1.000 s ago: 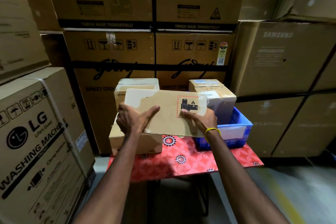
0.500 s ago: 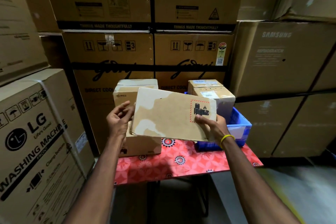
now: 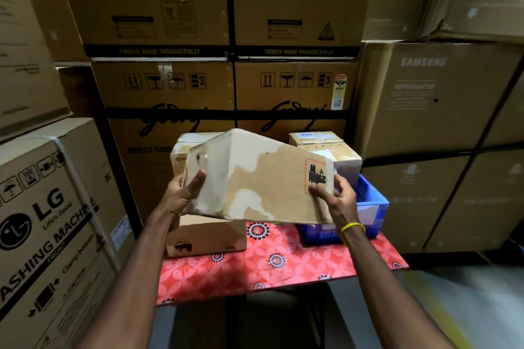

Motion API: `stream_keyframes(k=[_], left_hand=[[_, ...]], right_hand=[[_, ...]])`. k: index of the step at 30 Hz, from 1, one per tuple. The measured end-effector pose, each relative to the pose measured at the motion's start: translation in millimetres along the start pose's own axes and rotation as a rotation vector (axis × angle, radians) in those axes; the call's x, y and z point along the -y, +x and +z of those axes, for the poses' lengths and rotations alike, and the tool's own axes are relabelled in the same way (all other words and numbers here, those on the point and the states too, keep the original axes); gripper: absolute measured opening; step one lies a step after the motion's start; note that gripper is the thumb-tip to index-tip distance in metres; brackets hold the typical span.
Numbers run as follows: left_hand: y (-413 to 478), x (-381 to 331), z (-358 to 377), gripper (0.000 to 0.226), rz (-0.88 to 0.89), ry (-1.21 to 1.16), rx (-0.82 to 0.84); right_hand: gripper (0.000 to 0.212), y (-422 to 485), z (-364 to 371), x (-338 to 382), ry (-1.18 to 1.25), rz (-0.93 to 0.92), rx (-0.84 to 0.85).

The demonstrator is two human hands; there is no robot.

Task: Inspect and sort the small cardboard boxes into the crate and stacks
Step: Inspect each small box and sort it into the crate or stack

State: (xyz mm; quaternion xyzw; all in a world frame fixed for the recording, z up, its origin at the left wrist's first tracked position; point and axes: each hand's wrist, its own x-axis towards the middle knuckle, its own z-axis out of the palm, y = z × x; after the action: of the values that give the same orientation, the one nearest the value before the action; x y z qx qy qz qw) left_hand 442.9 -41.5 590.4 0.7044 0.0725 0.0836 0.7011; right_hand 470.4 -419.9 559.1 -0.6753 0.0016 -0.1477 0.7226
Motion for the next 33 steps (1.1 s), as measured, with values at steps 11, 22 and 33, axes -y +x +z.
stream_keyframes(k=[11, 22, 33], left_hand=[[-25, 3, 78, 0.135, 0.029, 0.212, -0.266], [-31, -27, 97, 0.114, 0.195, 0.352, -0.559], [-39, -25, 103, 0.11, 0.269, 0.493, -0.66]], right_hand=[[0.103, 11, 82, 30, -0.158, 0.08, 0.124], [0.101, -3, 85, 32, -0.238, -0.056, 0.108], [0.092, -3, 86, 34, -0.202, -0.123, 0.129]])
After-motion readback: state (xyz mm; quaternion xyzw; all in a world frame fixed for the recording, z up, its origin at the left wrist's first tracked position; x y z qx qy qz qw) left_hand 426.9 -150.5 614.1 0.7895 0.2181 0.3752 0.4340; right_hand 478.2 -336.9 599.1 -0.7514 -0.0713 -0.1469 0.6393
